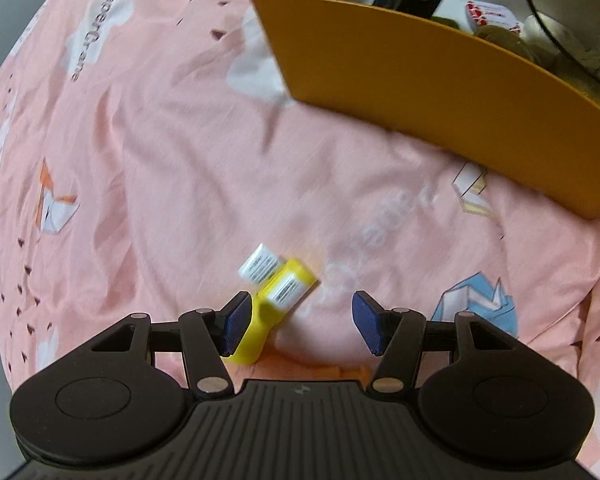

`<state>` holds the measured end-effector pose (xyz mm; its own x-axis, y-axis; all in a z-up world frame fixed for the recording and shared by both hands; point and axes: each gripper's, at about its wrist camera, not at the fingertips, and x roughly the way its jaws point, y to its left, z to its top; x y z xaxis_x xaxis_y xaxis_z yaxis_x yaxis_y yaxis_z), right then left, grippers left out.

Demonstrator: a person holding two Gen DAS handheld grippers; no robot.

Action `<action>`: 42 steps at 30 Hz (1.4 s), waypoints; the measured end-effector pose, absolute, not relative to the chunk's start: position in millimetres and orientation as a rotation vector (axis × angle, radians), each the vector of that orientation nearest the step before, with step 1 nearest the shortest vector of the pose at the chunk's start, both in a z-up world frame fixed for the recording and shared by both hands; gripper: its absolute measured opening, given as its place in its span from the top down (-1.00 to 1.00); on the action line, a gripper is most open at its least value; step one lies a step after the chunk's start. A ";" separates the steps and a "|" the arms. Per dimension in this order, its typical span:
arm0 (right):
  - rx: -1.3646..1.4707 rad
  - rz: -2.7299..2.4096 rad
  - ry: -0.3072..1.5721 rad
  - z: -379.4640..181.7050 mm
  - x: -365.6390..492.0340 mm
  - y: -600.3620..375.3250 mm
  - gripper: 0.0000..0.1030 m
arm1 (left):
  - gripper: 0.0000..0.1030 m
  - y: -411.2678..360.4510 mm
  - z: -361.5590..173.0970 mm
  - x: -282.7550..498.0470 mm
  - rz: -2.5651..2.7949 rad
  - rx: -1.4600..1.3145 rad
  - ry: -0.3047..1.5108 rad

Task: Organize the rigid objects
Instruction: 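Move the left gripper to the pink bottle while the right gripper reaches the yellow bottle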

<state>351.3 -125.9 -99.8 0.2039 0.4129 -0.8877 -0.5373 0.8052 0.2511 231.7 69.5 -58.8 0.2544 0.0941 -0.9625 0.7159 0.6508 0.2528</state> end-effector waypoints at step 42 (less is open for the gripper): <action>-0.656 1.031 0.779 -28.5 222.6 15.8 -0.23 | -0.33 177.4 -44.3 187.0 -0.082 0.099 1.448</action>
<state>222.6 15.8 -28.5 0.3011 0.4922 -0.8167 -0.9200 0.3752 -0.1130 187.0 177.4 -44.3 0.1211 0.0044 -0.9926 0.1159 0.9931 0.0186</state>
